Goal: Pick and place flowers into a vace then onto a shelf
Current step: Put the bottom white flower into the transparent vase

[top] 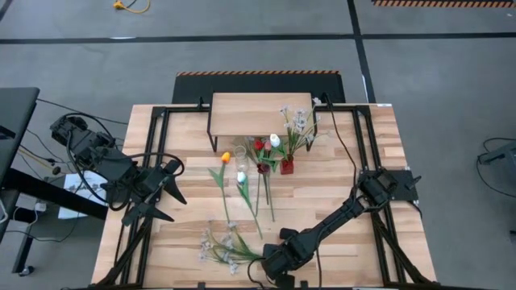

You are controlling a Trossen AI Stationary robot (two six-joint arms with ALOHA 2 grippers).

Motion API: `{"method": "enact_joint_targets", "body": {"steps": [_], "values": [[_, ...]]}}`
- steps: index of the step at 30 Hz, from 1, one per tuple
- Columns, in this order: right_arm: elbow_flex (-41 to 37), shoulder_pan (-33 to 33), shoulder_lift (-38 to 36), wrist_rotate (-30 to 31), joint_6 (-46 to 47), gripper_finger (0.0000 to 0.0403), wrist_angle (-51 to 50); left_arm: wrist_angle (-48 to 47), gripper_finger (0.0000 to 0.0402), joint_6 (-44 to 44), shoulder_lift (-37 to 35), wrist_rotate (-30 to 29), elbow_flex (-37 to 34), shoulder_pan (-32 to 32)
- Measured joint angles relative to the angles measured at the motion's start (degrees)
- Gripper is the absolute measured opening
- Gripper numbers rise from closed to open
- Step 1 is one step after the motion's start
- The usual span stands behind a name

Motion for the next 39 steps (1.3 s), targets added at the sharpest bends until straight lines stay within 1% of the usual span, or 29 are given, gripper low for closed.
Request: {"method": "enact_joint_targets", "body": {"steps": [7,17,20,23,27,28,30,34,36,39], "values": [[8.68,0.30,0.44,2.09,-3.66,0.0001,-4.34,0.00,0.0245,-0.16,0.00,0.10,0.00,0.02],[24.20,2.15,-0.26,6.96,-5.99,0.0001,-22.05,-2.15,0.0245,-1.53,-0.02,1.08,0.00,0.00],[30.83,2.92,-0.19,7.00,-5.80,0.0000,-30.56,-2.28,0.0245,-1.65,-0.02,1.97,0.00,0.02],[37.79,3.93,-0.34,8.70,-4.39,0.0000,-36.55,-2.29,0.0245,-1.71,-0.04,1.97,0.00,0.01],[34.99,5.49,-6.67,11.42,-0.29,0.0000,-36.32,-2.30,0.0245,-1.69,-0.04,1.93,0.00,0.02],[35.04,5.92,-8.26,12.83,0.43,0.0000,-36.52,-2.29,0.0245,-1.69,-0.04,1.95,0.00,0.02],[35.04,7.28,-10.97,17.49,1.74,0.0000,-37.71,-2.29,0.0245,-1.59,-0.04,1.94,0.00,0.02],[34.99,9.05,-15.82,29.52,1.33,0.0000,-35.80,-2.22,0.0245,-0.65,-0.04,1.48,0.00,0.02],[34.99,9.79,-18.35,36.05,-0.61,0.0000,-34.14,-1.99,0.0245,-0.29,-0.04,0.95,0.00,0.02],[34.99,10.38,-21.01,44.68,-6.96,0.0000,-29.92,-1.83,0.0245,-0.80,-0.04,-1.80,0.00,0.00]]}}
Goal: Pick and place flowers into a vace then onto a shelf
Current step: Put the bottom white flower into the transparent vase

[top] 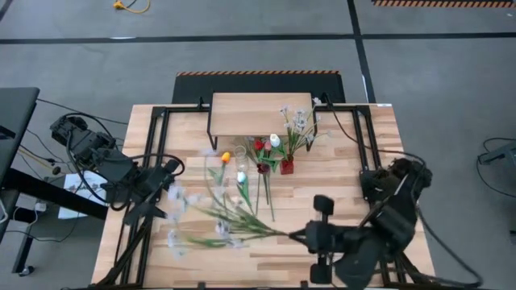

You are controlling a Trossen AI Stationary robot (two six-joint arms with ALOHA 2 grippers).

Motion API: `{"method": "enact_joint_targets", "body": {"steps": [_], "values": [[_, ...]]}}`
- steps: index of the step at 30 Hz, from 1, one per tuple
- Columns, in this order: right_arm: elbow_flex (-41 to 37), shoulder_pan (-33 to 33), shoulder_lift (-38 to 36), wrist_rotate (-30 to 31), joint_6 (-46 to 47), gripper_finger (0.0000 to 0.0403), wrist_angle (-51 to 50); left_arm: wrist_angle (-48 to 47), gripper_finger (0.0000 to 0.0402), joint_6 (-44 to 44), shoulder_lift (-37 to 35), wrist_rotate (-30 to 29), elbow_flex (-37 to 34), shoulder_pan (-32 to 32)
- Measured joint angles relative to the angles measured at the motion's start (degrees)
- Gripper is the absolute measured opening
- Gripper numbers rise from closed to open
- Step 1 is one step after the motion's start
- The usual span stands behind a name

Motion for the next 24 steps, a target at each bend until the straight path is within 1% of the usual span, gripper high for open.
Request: {"method": "enact_joint_targets", "body": {"steps": [4,6,8,11,13,16,21,24], "values": [[0.00,-0.51,-2.32,7.46,-13.36,0.0000,8.08,0.32,0.0245,-0.74,0.02,-4.04,0.00,0.02],[0.00,-1.39,-3.12,9.50,-20.06,0.0000,12.26,1.00,0.0245,-0.83,0.02,-4.31,0.00,0.02],[0.00,-2.66,-3.60,10.13,-26.09,0.0000,16.11,3.25,0.0245,-0.35,0.37,-5.14,0.00,0.02],[0.00,-5.17,-3.79,9.45,-34.44,0.0000,22.79,9.50,0.0245,2.94,1.51,-8.98,0.02,0.02],[0.00,-6.93,-3.96,6.71,-39.69,0.0000,26.67,14.08,0.0245,6.07,2.32,-10.78,0.02,0.36],[0.00,-10.16,-4.08,0.90,-45.49,0.0000,31.16,21.71,0.0245,12.13,4.21,-14.75,0.04,1.63],[0.00,-15.72,-4.05,-8.13,-51.32,0.0000,34.92,34.44,0.0245,22.29,6.62,-14.14,0.07,4.53],[0.00,-18.47,-4.01,-13.44,-53.23,0.0000,36.99,39.47,0.0245,24.78,7.59,-11.16,0.07,6.62]]}}
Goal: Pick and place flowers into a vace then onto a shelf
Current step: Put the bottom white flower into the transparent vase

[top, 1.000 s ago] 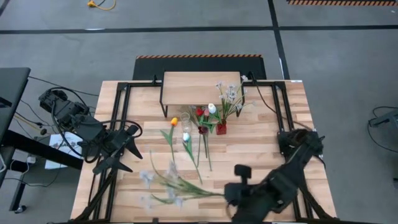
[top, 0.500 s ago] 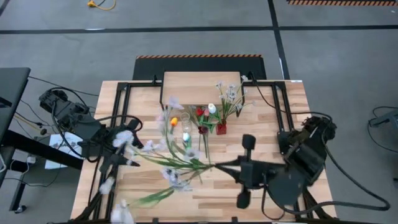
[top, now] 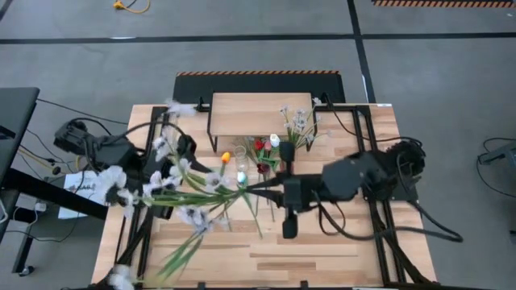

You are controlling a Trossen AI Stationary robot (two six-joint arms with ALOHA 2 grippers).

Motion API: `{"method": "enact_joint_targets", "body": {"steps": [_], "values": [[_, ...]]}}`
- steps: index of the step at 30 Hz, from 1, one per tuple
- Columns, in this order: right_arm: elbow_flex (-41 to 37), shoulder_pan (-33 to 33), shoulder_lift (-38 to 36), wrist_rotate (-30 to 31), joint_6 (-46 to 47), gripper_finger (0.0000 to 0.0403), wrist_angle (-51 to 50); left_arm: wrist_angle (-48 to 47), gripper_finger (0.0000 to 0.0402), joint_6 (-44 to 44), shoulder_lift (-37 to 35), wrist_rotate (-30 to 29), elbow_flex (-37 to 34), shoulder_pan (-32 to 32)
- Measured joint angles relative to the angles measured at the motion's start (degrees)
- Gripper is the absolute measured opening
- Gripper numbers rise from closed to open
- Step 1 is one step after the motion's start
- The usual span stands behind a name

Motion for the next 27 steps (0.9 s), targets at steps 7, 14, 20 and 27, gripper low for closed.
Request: {"method": "enact_joint_targets", "body": {"steps": [7,14,20,27], "values": [[-0.05,-3.73,0.04,-10.72,-0.81,0.0000,1.18,7.37,0.0245,0.03,0.55,7.07,-0.02,4.71],[-2.67,-7.05,0.09,-16.32,1.01,0.0000,2.27,11.23,0.0245,-3.75,3.46,14.31,0.00,8.53],[-3.13,-8.91,0.09,-18.67,1.86,0.0000,2.27,13.42,0.0245,-4.67,5.31,16.73,-0.07,10.59],[-3.13,-10.70,0.10,-19.08,4.88,0.0000,0.14,17.79,0.0245,-4.72,5.31,18.36,-0.07,11.47]]}}
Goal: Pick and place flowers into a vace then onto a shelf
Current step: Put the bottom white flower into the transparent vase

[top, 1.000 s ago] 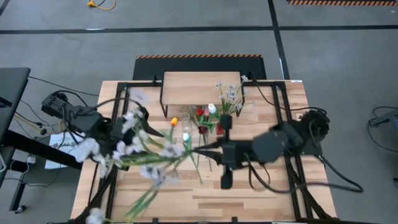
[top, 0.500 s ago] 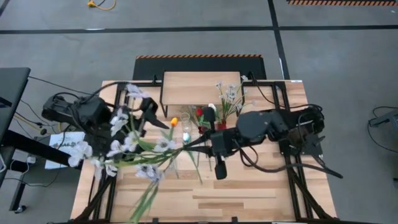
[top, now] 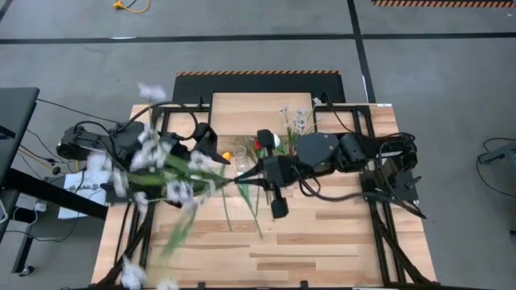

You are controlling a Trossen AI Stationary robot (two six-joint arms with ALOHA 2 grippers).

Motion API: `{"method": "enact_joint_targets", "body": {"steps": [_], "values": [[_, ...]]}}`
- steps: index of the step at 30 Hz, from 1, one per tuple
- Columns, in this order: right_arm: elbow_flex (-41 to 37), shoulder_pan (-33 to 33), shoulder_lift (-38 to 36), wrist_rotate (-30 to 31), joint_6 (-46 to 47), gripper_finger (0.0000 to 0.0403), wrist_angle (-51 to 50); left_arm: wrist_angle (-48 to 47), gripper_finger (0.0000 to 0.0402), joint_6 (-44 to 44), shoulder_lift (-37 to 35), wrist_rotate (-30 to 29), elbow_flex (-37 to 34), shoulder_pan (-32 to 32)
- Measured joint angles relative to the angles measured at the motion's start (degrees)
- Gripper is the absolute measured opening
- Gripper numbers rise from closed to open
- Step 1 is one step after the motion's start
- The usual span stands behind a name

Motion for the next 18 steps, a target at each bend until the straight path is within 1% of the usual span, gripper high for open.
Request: {"method": "enact_joint_targets", "body": {"steps": [7,10,14,18], "values": [[0.05,-1.79,1.95,-0.59,1.87,0.0000,-0.01,0.34,0.0244,-0.02,0.00,3.00,0.00,0.00],[0.03,-2.20,2.31,-1.96,1.91,0.0000,0.12,-0.45,0.0233,-0.02,0.00,3.17,0.00,0.00],[0.00,-2.21,2.96,-2.73,1.93,0.0000,0.70,-3.43,0.0202,-0.02,0.00,3.18,0.00,0.31],[0.00,-2.21,2.96,-2.81,1.95,0.0000,0.83,-4.35,0.0160,0.00,0.00,3.19,0.00,0.33]]}}
